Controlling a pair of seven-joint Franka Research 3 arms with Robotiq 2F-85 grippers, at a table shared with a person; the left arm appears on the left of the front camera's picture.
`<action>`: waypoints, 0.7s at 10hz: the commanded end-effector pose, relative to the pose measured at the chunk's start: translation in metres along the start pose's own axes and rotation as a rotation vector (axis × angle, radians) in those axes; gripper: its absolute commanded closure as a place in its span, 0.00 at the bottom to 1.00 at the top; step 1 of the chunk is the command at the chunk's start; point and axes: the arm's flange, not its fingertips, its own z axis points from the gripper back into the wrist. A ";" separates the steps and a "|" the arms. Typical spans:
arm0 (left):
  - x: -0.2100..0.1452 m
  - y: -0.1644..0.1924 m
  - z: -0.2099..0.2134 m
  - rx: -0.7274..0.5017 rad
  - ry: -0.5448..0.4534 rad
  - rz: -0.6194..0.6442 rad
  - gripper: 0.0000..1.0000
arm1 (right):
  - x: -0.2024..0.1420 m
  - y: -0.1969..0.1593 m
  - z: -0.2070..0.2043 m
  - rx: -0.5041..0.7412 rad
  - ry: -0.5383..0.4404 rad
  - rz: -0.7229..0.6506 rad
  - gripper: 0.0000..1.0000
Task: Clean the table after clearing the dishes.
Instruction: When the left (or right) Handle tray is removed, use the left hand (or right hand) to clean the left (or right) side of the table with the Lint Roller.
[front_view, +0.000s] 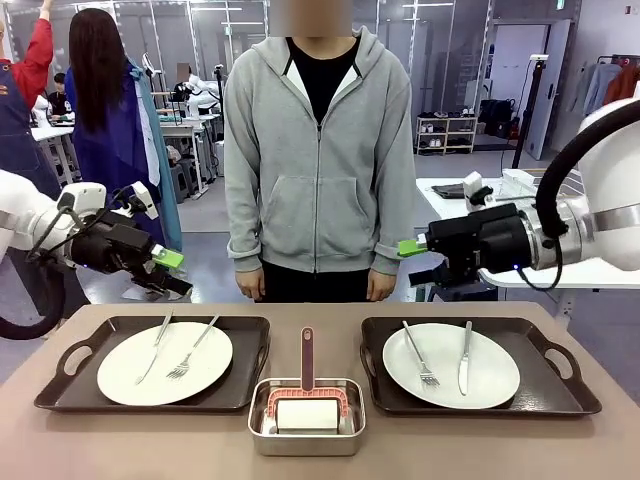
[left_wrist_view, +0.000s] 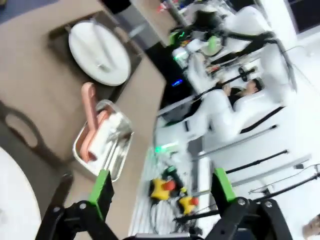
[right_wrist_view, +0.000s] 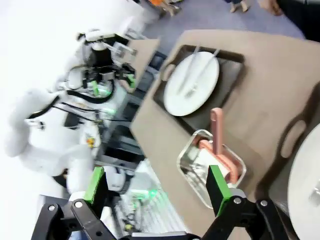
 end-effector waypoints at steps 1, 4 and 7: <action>-0.001 0.015 0.028 -0.111 -0.157 0.053 0.00 | -0.006 -0.021 0.010 0.073 -0.060 -0.123 0.00; -0.016 0.032 0.034 -0.117 -0.248 0.124 0.00 | -0.014 -0.029 0.024 0.029 -0.002 -0.186 0.00; -0.016 0.023 0.042 -0.143 -0.197 0.082 0.00 | -0.016 -0.041 0.027 0.098 -0.054 -0.166 0.00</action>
